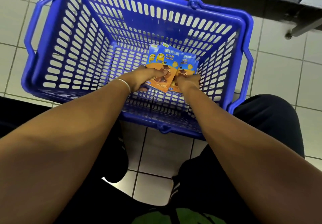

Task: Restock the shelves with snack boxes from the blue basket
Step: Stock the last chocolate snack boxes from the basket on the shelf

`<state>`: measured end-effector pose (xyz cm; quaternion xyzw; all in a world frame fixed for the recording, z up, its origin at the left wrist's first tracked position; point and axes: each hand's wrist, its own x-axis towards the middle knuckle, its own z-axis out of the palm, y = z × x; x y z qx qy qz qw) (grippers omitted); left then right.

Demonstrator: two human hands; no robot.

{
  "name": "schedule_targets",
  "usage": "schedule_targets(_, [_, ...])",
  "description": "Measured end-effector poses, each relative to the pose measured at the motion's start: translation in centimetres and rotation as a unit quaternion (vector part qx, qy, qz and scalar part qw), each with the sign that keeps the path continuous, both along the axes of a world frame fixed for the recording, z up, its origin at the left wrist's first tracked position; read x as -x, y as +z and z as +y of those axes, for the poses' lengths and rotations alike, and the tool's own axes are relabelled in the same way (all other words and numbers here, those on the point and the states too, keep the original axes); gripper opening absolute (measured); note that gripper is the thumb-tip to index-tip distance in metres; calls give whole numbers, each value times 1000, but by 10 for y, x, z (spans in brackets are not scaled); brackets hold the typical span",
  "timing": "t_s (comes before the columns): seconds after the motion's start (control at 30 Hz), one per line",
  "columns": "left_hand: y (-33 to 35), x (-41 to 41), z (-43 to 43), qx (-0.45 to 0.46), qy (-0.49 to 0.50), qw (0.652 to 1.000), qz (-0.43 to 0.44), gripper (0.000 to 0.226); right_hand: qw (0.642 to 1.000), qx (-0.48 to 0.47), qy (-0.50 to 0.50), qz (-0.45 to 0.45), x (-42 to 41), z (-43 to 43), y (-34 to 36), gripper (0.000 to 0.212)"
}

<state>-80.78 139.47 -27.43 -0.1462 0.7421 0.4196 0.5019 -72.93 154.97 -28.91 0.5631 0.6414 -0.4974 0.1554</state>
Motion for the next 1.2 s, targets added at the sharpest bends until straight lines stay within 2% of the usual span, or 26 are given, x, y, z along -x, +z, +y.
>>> schedule_targets(0.1, [-2, 3, -1, 0, -3, 1000, 6, 110, 999, 41, -28, 5, 1, 3, 3, 69])
schedule_targets(0.3, [-9, 4, -11, -34, 37, 998, -23, 130, 997, 79, -2, 1, -5, 2, 4, 47])
schedule_targets(0.4, [-5, 7, -12, -43, 62, 997, -17, 141, 996, 84, -5, 15, -8, -1, 6, 51])
schedule_targets(0.53, [1, 11, -11, -47, 44, 998, -28, 112, 984, 149, -72, 59, -8, 3, 13, 46])
schedule_targets(0.6, [3, 10, -11, -101, 39, 992, -63, 73, 976, 187, -90, 71, -8, 5, 17, 49])
schedule_targets(0.67, [6, 9, -16, -158, 50, 981, -99, 39, 972, 205, -89, 74, -9, 7, 21, 63])
schedule_targets(0.73, [9, 8, -23, -177, 63, 974, -123, 35, 973, 200, -86, 75, -11, 8, 21, 66])
schedule_targets(0.9, [13, 8, -25, -197, 70, 974, -91, 21, 971, 204, -76, 103, -11, 8, 24, 41])
schedule_targets(1.03, [26, 4, -28, -191, 85, 976, -65, 19, 966, 223, -71, 111, -16, 8, 43, 30])
schedule_targets(1.13, [66, 0, -32, -193, 94, 975, -53, 43, 949, 259, -111, 140, -22, 11, 89, 30])
schedule_targets(1.2, [109, -3, -38, -203, 93, 973, -54, 44, 931, 293, -139, 167, -25, 9, 136, 24])
